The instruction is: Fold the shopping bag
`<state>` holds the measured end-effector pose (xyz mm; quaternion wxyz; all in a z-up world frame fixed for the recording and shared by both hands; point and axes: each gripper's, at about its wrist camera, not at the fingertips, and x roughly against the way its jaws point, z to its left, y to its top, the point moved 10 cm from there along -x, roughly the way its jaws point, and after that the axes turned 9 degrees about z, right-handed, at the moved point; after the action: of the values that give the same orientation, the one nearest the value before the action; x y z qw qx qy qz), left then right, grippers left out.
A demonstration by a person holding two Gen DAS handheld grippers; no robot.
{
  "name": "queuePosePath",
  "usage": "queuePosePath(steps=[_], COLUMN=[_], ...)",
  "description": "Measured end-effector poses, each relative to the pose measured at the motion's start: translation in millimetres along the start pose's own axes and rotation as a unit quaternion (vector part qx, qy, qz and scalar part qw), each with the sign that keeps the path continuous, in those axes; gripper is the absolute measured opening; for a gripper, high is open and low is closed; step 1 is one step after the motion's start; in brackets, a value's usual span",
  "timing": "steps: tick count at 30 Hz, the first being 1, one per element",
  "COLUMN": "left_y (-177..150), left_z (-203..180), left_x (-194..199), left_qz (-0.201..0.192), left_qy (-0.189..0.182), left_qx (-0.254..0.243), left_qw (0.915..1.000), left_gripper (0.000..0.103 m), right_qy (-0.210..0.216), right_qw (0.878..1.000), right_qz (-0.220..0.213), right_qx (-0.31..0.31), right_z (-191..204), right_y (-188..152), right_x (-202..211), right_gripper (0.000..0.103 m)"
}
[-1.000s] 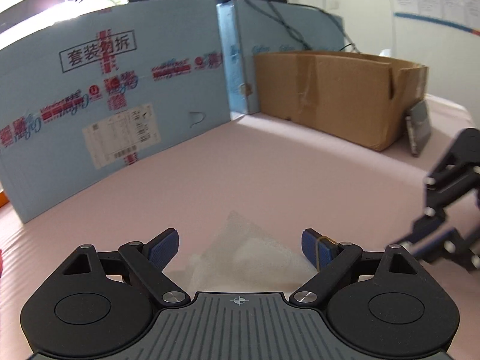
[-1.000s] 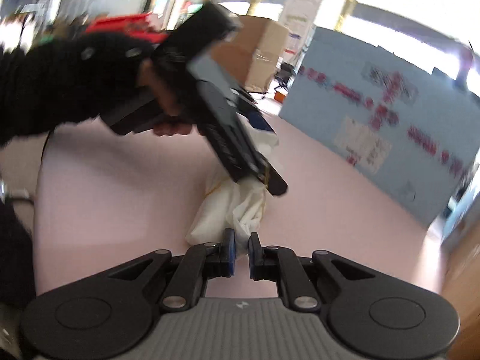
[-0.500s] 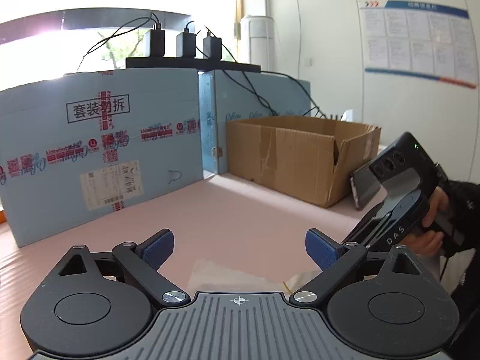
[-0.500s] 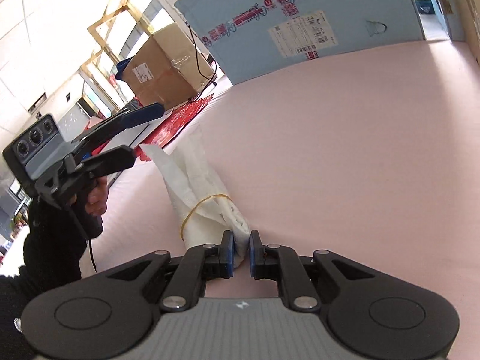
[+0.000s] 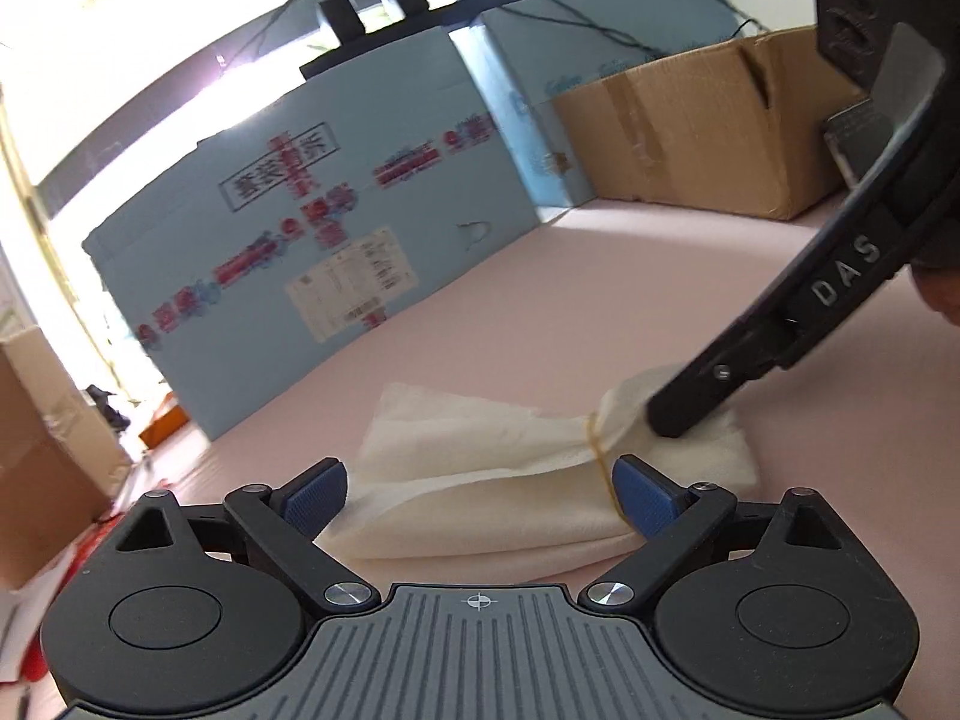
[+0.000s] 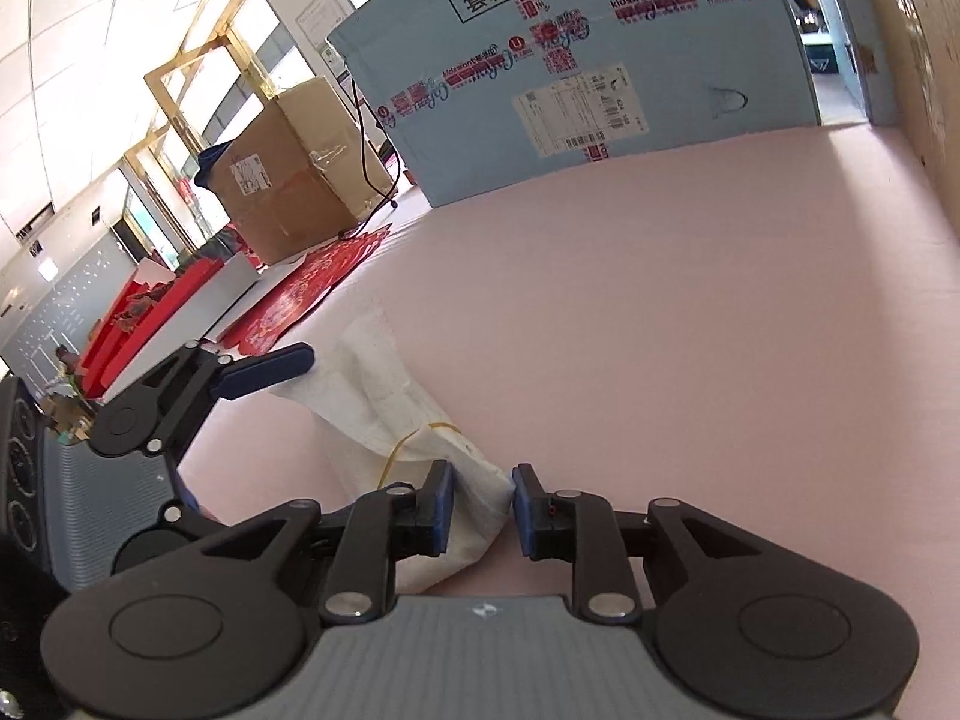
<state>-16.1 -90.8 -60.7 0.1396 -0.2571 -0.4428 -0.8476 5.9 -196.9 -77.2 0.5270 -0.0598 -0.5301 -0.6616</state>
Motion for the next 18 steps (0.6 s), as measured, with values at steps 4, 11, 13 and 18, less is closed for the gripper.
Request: queuePosePath(steps=[4, 11, 13, 18], left_y=[-12, -42, -29, 7], left_z=[15, 66, 70, 22], left_x=[6, 2, 19, 36], left_qz=[0.007, 0.052, 0.008, -0.066], left_qy=[0.035, 0.088, 0.043, -0.059], left_qx=[-0.012, -0.003, 0.049, 0.048], left_qw=[0.9993, 0.9948, 0.9978, 0.9949], left_gripper=[0.098, 0.096, 0.097, 0.097], right_qy=[-0.010, -0.009, -0.006, 0.005], right_qw=[1.000, 1.000, 1.000, 1.000], right_qz=[-0.002, -0.002, -0.003, -0.003], right_qx=[0.015, 0.013, 0.008, -0.005], right_z=[2, 1, 0, -2], right_y=[-4, -5, -6, -6], right_x=[3, 6, 6, 8], right_gripper=[0.017, 0.015, 0.015, 0.015])
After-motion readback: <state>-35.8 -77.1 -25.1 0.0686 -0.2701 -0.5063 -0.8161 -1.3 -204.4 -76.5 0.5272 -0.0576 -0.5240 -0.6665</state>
